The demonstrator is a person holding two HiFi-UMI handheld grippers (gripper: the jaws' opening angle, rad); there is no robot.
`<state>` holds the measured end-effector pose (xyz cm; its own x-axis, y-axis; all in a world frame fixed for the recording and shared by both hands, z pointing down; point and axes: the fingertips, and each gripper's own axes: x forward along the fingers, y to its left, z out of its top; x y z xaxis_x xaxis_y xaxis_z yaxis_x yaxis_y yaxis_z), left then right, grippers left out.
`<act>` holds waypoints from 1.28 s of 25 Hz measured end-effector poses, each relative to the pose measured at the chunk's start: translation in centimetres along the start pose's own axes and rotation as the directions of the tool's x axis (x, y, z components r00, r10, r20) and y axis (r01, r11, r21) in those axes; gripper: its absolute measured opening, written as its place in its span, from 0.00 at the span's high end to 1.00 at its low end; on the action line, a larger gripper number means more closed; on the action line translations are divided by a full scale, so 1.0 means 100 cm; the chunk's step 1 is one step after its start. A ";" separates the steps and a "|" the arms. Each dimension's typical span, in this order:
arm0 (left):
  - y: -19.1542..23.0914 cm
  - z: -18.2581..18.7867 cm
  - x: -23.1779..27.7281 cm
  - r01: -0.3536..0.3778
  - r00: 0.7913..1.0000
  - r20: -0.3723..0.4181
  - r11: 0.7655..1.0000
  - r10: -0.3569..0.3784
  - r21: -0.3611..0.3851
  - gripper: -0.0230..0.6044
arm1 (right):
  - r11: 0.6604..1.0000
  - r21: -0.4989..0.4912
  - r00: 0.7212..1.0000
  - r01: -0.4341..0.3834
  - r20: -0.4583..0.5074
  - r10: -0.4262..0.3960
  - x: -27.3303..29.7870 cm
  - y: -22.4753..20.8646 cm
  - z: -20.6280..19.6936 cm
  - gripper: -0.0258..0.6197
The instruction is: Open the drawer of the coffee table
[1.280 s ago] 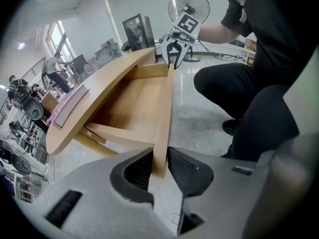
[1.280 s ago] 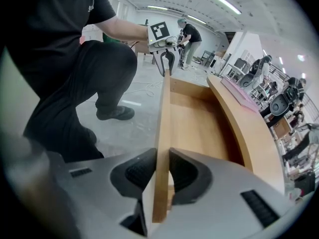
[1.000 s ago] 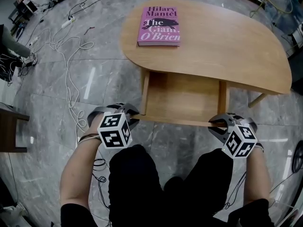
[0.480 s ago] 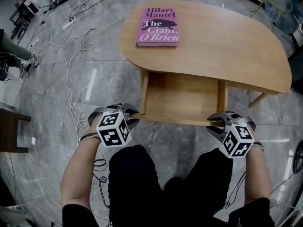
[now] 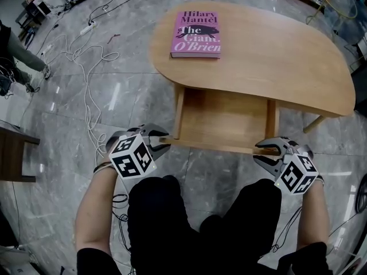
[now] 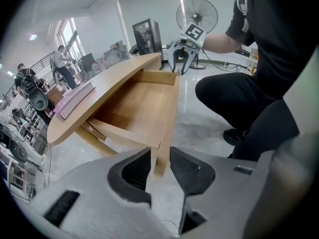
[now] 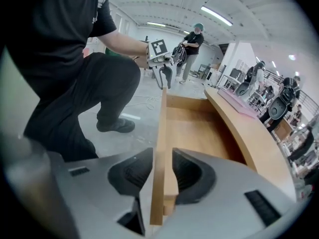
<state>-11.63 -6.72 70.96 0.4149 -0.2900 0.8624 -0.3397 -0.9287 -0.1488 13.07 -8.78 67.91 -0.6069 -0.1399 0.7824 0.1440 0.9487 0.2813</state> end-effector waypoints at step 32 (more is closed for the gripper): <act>0.146 0.053 -0.145 -0.233 0.676 0.494 0.795 0.547 -0.561 0.95 | 0.784 0.443 0.843 0.434 0.106 -0.527 -0.003 -0.148 0.149 0.95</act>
<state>-18.13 -17.34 53.73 0.5117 -0.8182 0.2623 -0.8399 -0.5407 -0.0481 -0.51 -18.57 55.28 -0.6704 -0.5880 0.4526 -0.4973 0.8087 0.3141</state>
